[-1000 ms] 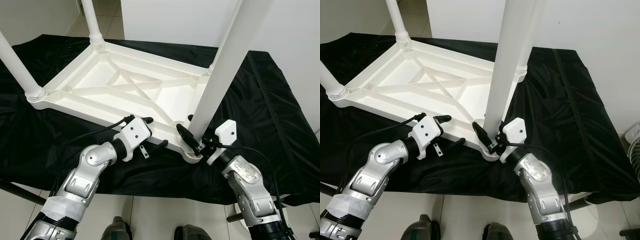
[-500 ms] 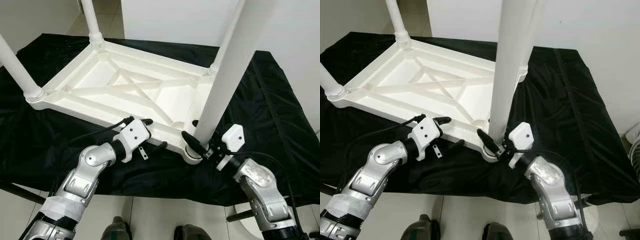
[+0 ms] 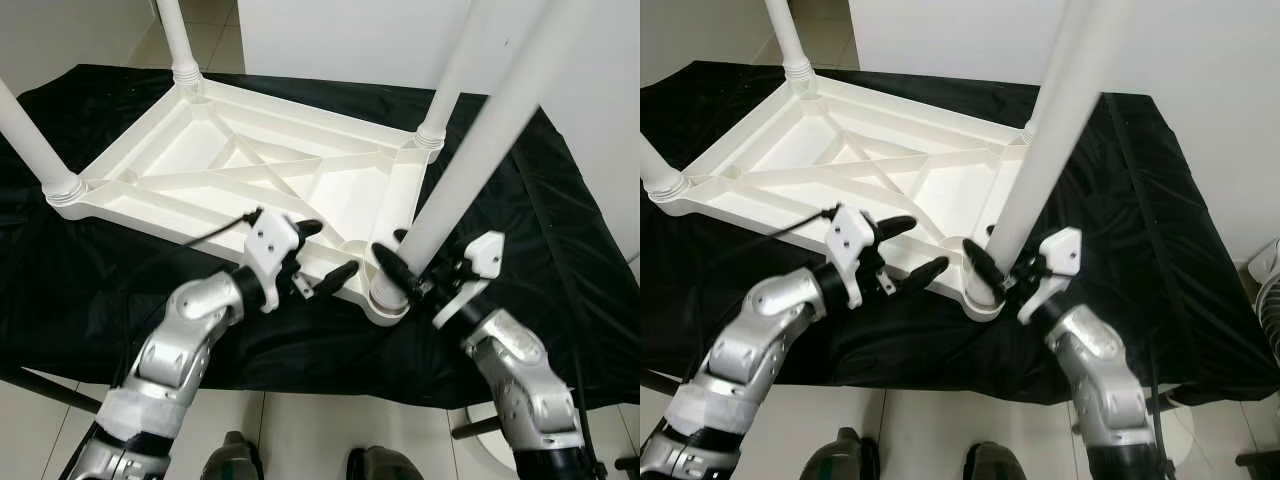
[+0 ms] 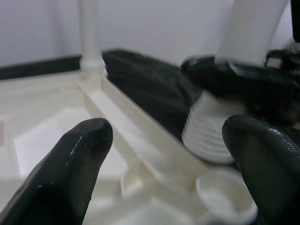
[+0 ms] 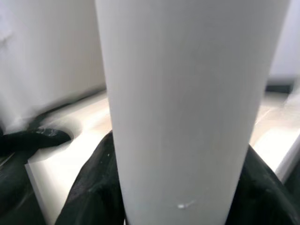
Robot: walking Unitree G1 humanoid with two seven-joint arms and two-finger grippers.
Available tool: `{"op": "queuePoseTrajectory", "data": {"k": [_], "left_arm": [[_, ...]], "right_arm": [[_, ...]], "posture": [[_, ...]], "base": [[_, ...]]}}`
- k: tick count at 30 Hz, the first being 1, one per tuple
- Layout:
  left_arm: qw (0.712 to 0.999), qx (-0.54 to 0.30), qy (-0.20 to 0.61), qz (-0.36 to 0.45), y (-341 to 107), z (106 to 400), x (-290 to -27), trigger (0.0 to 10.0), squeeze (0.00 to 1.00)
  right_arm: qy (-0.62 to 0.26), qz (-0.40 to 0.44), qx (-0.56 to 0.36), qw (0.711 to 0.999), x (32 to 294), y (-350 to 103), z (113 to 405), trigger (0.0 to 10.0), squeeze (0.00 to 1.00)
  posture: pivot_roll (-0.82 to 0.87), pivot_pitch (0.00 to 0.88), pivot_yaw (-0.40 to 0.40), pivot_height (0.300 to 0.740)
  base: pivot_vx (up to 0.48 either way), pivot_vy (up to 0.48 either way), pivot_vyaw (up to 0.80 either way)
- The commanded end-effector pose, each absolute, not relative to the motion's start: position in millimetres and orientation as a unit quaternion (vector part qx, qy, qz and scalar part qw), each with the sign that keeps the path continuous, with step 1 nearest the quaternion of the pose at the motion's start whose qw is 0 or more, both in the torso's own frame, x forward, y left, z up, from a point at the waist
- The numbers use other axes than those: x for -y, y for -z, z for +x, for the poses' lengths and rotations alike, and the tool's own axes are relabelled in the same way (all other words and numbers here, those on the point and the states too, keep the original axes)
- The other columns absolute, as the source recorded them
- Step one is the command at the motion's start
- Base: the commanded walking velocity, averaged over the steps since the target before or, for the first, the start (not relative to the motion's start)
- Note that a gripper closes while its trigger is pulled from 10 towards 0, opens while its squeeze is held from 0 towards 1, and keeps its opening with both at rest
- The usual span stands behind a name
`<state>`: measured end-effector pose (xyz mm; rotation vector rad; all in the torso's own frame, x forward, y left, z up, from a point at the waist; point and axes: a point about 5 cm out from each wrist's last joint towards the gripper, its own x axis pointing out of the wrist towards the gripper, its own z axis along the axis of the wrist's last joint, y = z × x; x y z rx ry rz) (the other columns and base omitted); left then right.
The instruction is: Building children table
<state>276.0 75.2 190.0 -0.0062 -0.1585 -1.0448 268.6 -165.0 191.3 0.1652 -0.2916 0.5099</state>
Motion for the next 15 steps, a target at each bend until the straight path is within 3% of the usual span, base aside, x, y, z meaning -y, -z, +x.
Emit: {"op": "queuePoseTrajectory", "data": {"k": [1,5,6,9,15], "left_arm": [[0.881,0.069,0.467,-0.025,-194,279,-79,10.0,0.0],[0.913,0.061,0.395,-0.078,-211,297,-74,10.0,0.0],[0.911,0.072,0.384,-0.131,-222,304,-69,10.0,0.0],[0.904,0.088,0.377,-0.181,-236,310,-60,10.0,0.0],[0.895,0.126,0.398,-0.16,-255,311,-48,10.0,0.0]], "right_arm": [[-0.227,0.103,0.171,0.953,173,-204,270,10.0,0.0],[-0.166,0.104,0.2,0.96,190,-224,285,10.0,0.0],[-0.146,0.076,0.186,0.969,193,-225,293,10.0,0.0],[-0.135,0.036,0.162,0.977,193,-223,300,10.0,0.0],[-0.163,-0.018,0.127,0.978,185,-216,304,10.0,0.0]], "posture": [[-0.03,0.065,0.007,0.74],[-0.03,0.046,0.007,0.74],[-0.03,0.039,0.005,0.74],[-0.03,0.039,0.003,0.74],[-0.04,0.04,-0.001,0.74]], "base": [[0.0,0.0,0.0],[0.0,0.0,0.0],[0.0,0.0,0.0],[0.0,0.0,0.0],[0.0,0.0,0.0]]}}
